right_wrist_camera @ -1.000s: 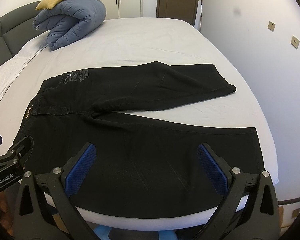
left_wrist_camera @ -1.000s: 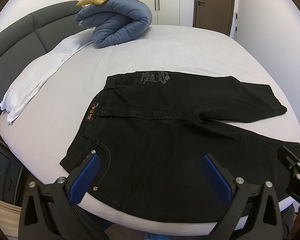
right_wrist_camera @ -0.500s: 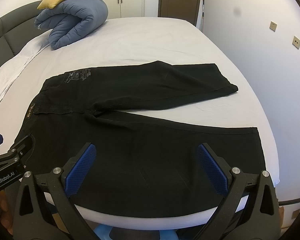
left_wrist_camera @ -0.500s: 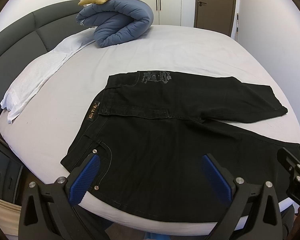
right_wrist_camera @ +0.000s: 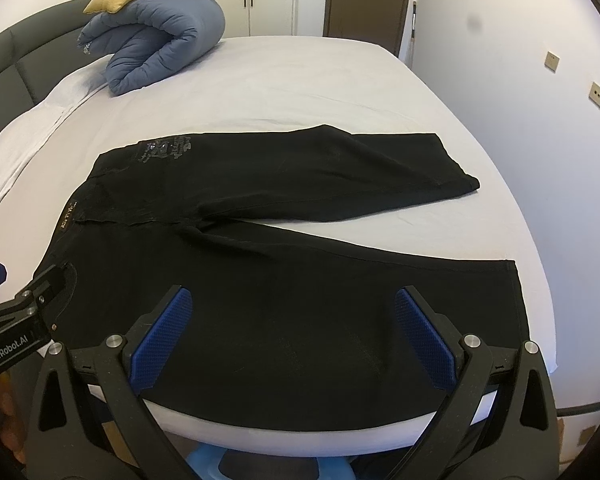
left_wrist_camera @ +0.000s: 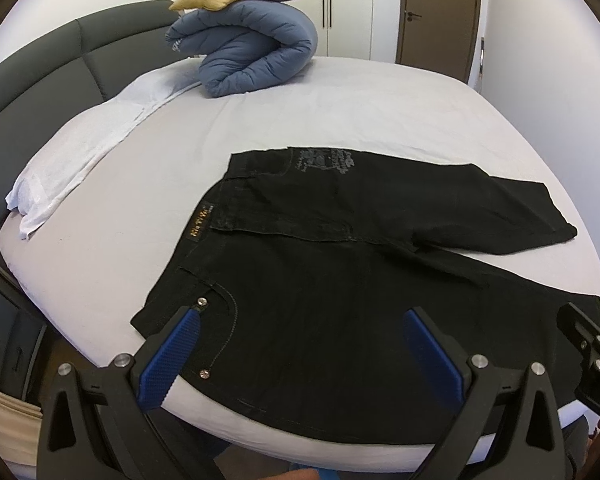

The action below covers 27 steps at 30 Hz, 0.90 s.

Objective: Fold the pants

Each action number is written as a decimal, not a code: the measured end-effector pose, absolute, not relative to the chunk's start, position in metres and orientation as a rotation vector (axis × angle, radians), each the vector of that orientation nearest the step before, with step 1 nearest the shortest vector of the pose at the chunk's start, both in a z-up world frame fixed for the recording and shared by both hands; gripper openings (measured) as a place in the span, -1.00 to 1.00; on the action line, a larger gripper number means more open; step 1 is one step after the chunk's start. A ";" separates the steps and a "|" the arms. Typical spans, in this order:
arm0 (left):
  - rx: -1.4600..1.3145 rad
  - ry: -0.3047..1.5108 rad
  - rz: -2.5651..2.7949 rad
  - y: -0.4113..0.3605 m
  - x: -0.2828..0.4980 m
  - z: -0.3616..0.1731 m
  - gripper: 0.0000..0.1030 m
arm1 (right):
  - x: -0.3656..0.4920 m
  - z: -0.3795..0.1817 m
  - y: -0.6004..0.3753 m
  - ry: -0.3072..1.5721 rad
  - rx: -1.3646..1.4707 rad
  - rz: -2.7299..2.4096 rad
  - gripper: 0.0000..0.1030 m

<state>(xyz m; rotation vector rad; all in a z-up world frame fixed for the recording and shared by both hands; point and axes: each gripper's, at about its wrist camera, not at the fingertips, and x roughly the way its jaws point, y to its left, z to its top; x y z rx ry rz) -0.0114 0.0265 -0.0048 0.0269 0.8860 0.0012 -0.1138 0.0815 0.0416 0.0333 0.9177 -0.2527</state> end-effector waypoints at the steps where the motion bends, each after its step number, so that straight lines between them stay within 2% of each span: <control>1: 0.026 0.877 0.006 0.028 -0.012 -0.004 1.00 | -0.113 0.043 0.082 0.920 0.029 -0.244 1.00; 9: -0.036 0.828 -0.071 0.054 -0.001 0.003 1.00 | -0.085 0.061 0.072 0.900 0.084 -0.064 1.00; 13: 0.053 0.864 -0.137 0.061 0.035 0.002 1.00 | -0.041 0.073 0.063 0.875 0.075 0.071 1.00; 16: 0.136 0.806 -0.093 0.062 0.061 0.007 1.00 | -0.005 0.076 0.057 0.874 0.029 0.145 1.00; 18: 0.165 0.856 -0.116 0.060 0.092 0.008 1.00 | 0.011 0.076 0.054 0.866 -0.007 0.196 1.00; 21: 0.175 0.903 -0.129 0.061 0.156 0.008 1.00 | 0.033 0.073 0.049 0.877 -0.070 0.291 0.69; 24: 0.238 0.891 -0.190 0.053 0.212 0.007 1.00 | 0.059 0.058 0.042 0.945 -0.148 0.358 0.22; 25: 0.279 0.895 -0.224 0.048 0.235 0.002 1.00 | 0.069 0.053 0.036 0.970 -0.160 0.392 -0.05; 26: 0.315 0.899 -0.240 0.044 0.252 -0.002 1.00 | 0.076 0.049 0.031 0.985 -0.167 0.407 -0.21; 27: 0.365 0.907 -0.271 0.038 0.273 -0.009 1.00 | 0.084 0.046 0.027 0.994 -0.172 0.418 -0.25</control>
